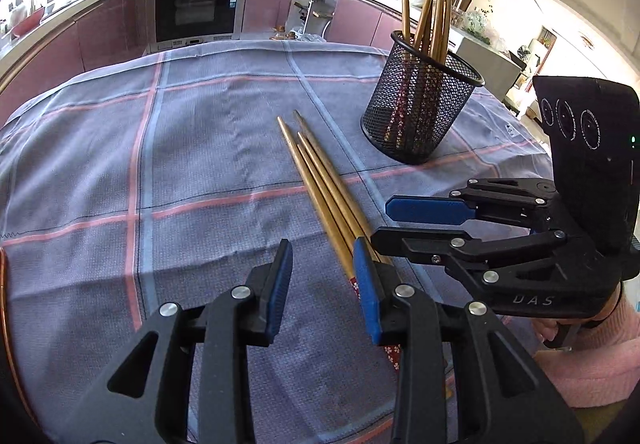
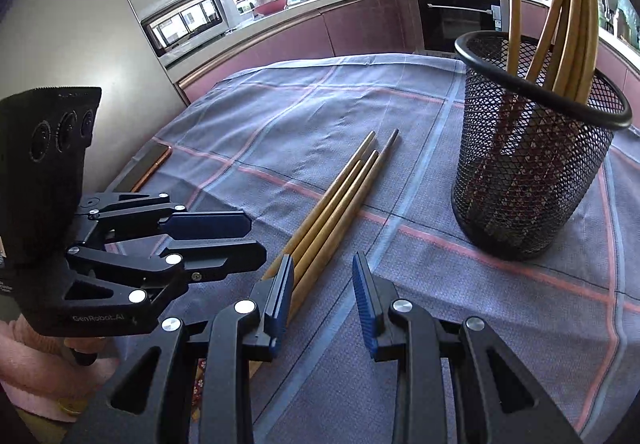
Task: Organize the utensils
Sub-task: 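Move both open grippers back over the remaining chopstick pile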
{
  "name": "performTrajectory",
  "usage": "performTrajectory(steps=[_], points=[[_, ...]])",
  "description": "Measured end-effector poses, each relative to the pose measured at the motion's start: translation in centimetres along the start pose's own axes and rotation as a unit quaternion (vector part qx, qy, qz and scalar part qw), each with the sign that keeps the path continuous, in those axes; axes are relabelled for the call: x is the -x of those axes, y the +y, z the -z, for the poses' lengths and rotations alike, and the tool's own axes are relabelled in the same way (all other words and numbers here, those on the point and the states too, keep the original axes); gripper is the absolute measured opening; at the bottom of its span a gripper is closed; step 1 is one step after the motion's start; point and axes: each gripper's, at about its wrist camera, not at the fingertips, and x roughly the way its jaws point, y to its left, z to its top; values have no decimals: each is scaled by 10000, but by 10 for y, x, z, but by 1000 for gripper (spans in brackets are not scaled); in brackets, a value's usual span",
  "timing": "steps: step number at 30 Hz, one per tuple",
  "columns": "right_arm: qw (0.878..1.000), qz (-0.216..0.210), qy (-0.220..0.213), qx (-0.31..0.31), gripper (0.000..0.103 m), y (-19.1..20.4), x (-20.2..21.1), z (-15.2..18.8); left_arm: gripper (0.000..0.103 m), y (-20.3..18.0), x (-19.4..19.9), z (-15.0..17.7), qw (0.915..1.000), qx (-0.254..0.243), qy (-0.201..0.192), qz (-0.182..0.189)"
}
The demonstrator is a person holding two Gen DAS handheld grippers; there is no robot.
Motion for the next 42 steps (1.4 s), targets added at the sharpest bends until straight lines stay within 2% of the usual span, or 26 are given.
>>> performTrajectory(steps=[14, 29, 35, 42], points=[[9995, 262, 46, 154, 28, 4, -5, -1, 32, -2, -5, -1, 10000, -58, 40, 9], [9994, 263, 157, 154, 28, 2, -3, 0, 34, -7, -20, -9, 9986, -364, 185, -341], [9992, 310, 169, 173, 28, 1, -2, 1, 28, -8, -20, -8, 9977, -446, 224, -461], [9988, 401, 191, 217, 28, 2, -4, -3, 28, -1, -21, -12, 9985, -307, 229, -380]])
